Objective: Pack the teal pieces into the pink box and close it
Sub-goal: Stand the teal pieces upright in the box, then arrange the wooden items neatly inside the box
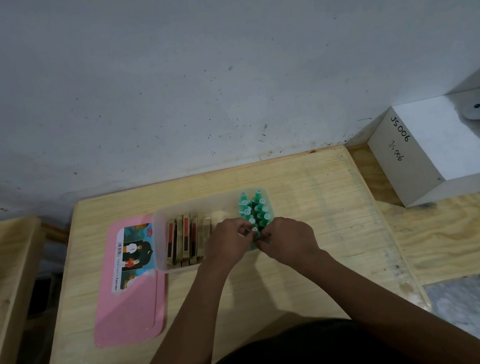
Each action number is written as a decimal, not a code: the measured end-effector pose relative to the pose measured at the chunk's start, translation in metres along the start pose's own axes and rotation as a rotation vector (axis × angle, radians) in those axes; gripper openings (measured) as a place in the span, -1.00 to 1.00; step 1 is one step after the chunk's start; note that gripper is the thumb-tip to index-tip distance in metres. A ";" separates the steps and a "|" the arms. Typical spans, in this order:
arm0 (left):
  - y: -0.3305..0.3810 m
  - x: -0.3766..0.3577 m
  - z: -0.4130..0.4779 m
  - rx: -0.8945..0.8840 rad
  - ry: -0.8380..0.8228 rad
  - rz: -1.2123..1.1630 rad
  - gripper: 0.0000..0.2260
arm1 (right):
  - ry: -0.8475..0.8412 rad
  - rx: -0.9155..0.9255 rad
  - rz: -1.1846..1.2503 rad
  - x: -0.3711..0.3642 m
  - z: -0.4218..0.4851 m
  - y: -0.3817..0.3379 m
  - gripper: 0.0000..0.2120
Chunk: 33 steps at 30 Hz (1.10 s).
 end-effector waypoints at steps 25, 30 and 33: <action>-0.060 0.073 -0.061 0.199 0.480 0.171 -0.68 | 0.047 -0.047 -0.196 -0.002 0.002 -0.020 -0.79; -0.106 0.083 -0.081 0.358 0.479 -0.086 -0.55 | 0.046 -0.059 -0.216 -0.004 0.002 -0.024 -0.79; -0.117 0.087 -0.085 0.296 0.481 -0.235 -0.62 | 0.061 -0.069 -0.244 0.000 -0.002 -0.028 -0.77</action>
Point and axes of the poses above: each hand's wrist, its own z-axis towards the middle knuckle, its own x-axis out of the back of the hand, y = z × x, the point moved 8 cm from there along z, towards the middle knuckle, and after that the axes turned 15 degrees about -y, right-handed, at the moved point
